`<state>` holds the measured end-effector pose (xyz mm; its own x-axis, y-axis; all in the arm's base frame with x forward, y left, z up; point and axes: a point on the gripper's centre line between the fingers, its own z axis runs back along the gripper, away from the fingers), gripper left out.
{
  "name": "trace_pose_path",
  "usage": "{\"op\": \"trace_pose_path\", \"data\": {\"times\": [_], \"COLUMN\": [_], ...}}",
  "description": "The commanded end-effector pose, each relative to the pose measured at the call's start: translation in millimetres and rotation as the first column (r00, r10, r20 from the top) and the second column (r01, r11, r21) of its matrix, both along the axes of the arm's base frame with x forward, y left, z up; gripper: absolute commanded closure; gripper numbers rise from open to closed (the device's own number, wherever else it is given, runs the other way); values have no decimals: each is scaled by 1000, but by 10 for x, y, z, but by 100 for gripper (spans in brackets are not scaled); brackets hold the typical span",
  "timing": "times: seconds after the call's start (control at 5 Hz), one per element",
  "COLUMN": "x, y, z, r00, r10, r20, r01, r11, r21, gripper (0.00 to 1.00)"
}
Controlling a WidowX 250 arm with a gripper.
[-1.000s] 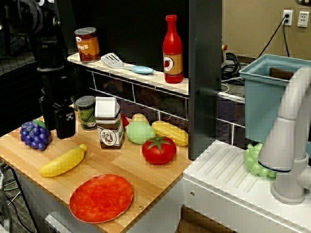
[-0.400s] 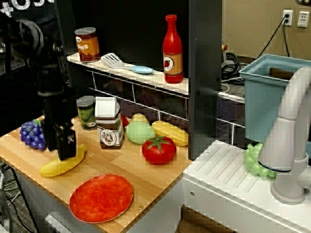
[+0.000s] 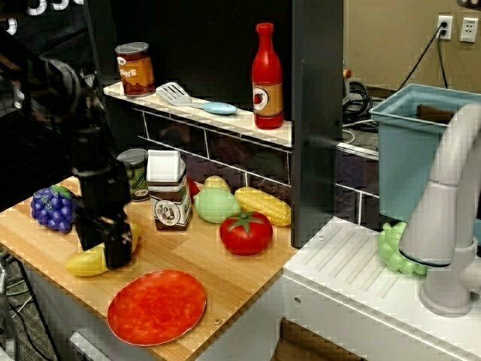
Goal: Put banana on plate
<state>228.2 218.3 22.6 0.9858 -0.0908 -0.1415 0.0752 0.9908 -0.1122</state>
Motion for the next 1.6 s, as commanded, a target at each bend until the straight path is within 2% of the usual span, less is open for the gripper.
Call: {"op": "trace_pose_path", "data": {"times": [0.0, 0.2, 0.4, 0.6, 0.8, 1.0, 1.2, 1.4], "x": [100, 172, 221, 238, 235, 213, 52, -212], "y": [131, 155, 130, 63, -31, -139, -382, -645], "z": [-60, -74, 32, 294, 643, 866, 785, 706], "r00": [999, 998, 998, 996, 993, 994, 997, 999], "r10": [34, 55, 59, 43, 14, 4, 19, -29], "r20": [43, 13, -20, -73, -115, -111, -72, -43], "r01": [-37, -56, -58, -43, -19, -16, -27, 25], "r11": [996, 996, 997, 999, 999, 994, 995, 995], "r21": [75, 69, 45, 7, -45, -105, -100, -92], "gripper": [0, 100, 100, 100, 100, 100, 100, 100]}}
